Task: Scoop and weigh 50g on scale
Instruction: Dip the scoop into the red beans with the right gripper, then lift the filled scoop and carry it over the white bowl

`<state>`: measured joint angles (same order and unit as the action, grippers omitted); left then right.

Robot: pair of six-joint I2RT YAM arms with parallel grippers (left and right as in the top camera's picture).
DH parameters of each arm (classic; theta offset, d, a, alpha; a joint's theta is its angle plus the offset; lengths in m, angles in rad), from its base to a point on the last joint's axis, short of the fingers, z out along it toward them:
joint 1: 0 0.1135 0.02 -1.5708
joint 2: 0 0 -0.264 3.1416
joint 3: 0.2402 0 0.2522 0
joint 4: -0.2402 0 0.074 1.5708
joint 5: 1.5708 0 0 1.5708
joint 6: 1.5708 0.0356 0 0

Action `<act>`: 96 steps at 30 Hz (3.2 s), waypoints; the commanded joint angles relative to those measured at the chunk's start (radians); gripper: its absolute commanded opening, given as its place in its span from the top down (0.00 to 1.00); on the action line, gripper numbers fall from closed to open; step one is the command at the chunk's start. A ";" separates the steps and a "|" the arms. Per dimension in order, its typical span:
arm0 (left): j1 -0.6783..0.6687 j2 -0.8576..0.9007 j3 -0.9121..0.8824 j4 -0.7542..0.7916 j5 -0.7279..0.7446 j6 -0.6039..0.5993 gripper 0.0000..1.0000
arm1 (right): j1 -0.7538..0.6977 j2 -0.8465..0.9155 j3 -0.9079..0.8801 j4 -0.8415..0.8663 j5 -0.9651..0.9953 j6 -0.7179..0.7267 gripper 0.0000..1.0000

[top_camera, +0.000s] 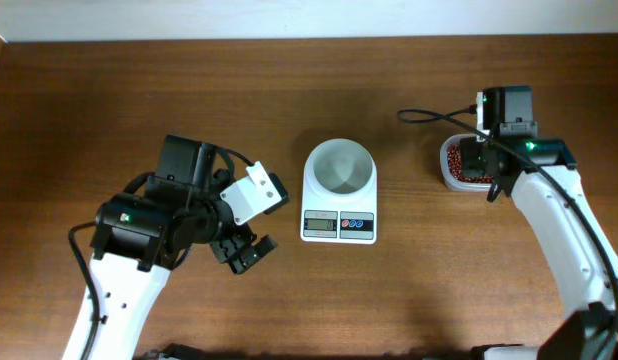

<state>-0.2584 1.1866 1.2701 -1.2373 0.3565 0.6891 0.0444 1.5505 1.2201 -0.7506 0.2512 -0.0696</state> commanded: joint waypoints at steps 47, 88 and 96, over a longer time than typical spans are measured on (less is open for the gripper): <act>0.006 -0.001 0.019 0.002 0.014 0.016 0.01 | -0.510 0.237 0.016 -0.156 -0.903 -0.046 0.96; 0.006 -0.001 0.019 0.002 0.014 0.016 0.01 | -0.673 0.062 0.016 -0.230 -1.264 -0.027 0.96; 0.006 -0.001 0.019 0.002 0.014 0.016 0.01 | -0.667 0.062 0.016 -0.262 -1.369 -0.028 0.96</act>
<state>-0.2584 1.1866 1.2701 -1.2373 0.3565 0.6891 -0.6258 1.6314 1.2407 -1.0103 -1.0676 -0.0986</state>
